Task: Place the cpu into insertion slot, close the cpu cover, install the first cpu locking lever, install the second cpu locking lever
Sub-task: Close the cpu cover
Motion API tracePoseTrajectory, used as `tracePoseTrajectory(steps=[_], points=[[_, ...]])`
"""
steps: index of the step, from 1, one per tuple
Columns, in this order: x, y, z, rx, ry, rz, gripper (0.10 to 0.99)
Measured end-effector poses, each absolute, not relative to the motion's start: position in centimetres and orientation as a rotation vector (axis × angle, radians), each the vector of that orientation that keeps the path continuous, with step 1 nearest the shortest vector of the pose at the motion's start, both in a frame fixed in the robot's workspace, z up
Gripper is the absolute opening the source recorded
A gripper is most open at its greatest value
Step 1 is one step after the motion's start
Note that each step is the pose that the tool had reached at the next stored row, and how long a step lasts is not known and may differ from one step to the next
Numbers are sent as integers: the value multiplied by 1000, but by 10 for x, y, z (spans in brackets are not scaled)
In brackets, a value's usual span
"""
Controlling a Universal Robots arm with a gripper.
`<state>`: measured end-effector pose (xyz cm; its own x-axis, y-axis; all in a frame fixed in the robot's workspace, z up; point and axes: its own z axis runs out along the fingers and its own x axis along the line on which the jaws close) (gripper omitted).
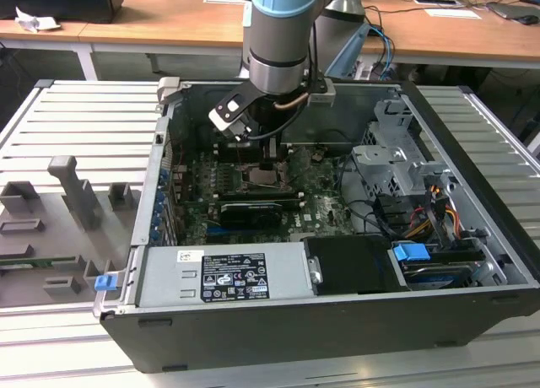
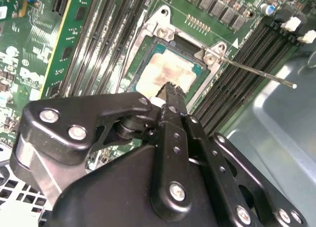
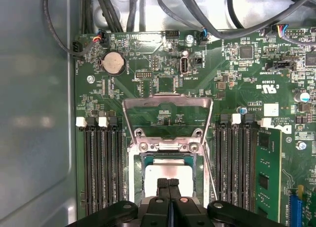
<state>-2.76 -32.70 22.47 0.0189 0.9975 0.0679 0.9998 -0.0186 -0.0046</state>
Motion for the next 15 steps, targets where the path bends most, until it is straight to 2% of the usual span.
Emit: tracePoseTrajectory(steps=[15], points=[[-28, -327, 230, -2205, -2164, -70, 106]])
